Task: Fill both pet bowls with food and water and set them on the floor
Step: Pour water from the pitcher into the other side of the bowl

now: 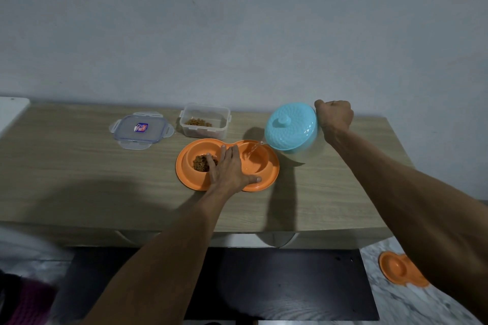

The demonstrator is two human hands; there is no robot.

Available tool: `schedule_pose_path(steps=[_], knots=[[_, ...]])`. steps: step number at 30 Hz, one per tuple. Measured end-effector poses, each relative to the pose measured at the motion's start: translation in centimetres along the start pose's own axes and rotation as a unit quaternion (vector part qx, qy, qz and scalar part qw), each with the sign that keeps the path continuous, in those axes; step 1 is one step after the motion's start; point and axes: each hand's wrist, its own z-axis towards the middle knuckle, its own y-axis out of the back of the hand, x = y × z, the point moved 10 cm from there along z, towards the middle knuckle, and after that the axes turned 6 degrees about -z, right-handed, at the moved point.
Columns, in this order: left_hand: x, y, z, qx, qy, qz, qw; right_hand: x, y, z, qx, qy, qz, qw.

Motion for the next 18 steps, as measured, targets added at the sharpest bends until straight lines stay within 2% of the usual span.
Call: schedule_pose_path(steps=[18], knots=[[-0.24,0.28,-0.33,0.001,-0.001,-0.004,1.0,0.83,0.15,0.11,0.0,0.028,-0.032,0.999]])
